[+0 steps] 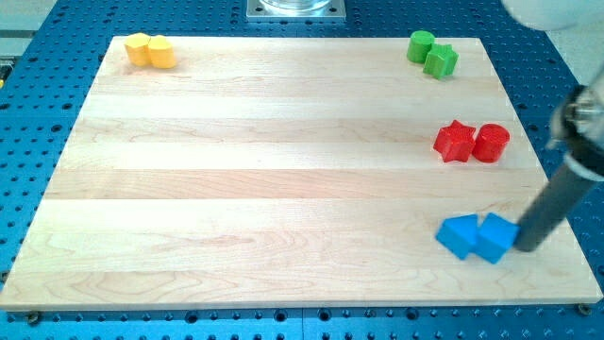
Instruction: Push the blue blocks towards the bottom left corner of the board
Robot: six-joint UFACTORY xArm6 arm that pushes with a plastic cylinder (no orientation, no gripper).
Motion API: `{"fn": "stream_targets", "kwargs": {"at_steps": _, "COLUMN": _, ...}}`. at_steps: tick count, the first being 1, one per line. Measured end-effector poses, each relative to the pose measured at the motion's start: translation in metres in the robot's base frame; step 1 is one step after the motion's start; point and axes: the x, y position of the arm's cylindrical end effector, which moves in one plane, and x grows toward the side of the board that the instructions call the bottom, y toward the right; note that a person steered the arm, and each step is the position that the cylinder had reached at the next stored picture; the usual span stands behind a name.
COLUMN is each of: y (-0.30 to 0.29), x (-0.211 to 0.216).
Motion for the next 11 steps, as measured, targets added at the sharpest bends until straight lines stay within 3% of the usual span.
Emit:
{"fn": "stream_targets", "kwargs": {"at_steps": 1, "y": -0.047, "x": -0.001}}
{"fn": "stream_targets", "kwargs": {"at_steps": 2, "y": -0.005, "x": 0.013}}
{"fn": "stream_targets", "kwargs": {"at_steps": 3, "y": -0.036, "x": 0.037}}
{"fn": "stream_targets", "kwargs": {"at_steps": 5, "y": -0.105, "x": -0.022}}
{"fn": "stream_targets", "kwargs": {"at_steps": 7, "y": -0.259, "x": -0.012}}
{"fn": "stream_targets", "kwargs": {"at_steps": 8, "y": -0.304, "x": -0.009}}
{"fn": "stream_targets", "kwargs": {"at_steps": 11, "y": -0.336, "x": -0.027}}
